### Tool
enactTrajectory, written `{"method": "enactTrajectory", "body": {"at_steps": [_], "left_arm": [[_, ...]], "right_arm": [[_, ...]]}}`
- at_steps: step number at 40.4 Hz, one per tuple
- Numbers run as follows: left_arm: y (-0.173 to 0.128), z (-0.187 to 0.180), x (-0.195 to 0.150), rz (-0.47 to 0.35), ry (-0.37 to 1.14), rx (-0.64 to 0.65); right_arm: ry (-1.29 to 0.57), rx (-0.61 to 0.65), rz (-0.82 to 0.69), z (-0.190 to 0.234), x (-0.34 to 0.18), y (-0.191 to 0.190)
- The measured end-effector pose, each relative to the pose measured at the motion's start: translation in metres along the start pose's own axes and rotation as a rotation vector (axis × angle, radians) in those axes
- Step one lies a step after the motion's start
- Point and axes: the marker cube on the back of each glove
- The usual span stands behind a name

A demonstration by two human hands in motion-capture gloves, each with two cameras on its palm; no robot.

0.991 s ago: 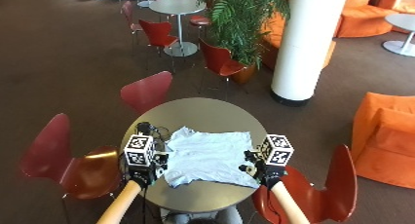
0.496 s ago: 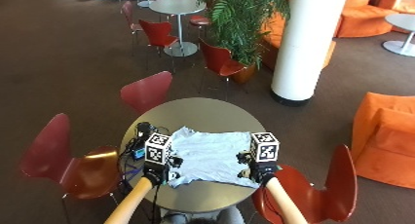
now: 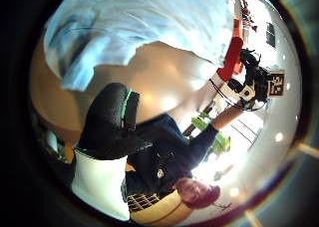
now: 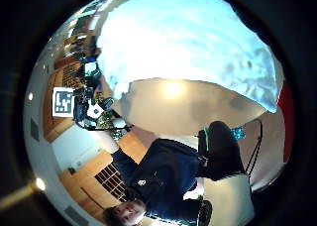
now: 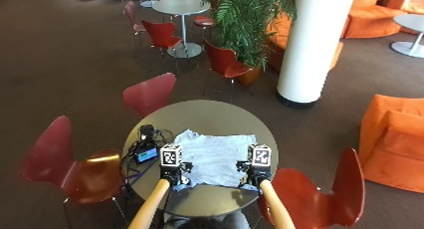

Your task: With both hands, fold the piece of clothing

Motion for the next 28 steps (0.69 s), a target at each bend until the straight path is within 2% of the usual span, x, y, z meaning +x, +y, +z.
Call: {"method": "enactTrajectory", "body": {"at_steps": [3, 6, 13, 16, 23, 28], "left_arm": [[-0.012, 0.012, -0.006, -0.067, -0.032, 0.001], [-0.018, 0.020, -0.011, -0.091, -0.035, -0.009], [-0.016, 0.029, -0.011, -0.095, 0.027, -0.002], [-0.013, 0.030, -0.007, -0.109, 0.023, 0.052], [-0.009, 0.030, 0.000, -0.123, -0.076, 0.185], [-0.004, 0.031, 0.001, -0.098, -0.119, 0.229]], "right_arm": [[0.125, 0.176, -0.031, 0.003, 0.011, -0.025], [0.210, 0.331, -0.049, 0.003, 0.022, -0.042], [0.208, 0.401, -0.025, 0.003, 0.034, -0.058], [0.205, 0.464, -0.048, 0.005, 0.035, -0.059], [0.244, 0.655, -0.097, 0.003, 0.036, -0.060], [0.348, 0.666, -0.015, 0.010, 0.042, -0.050]]}}
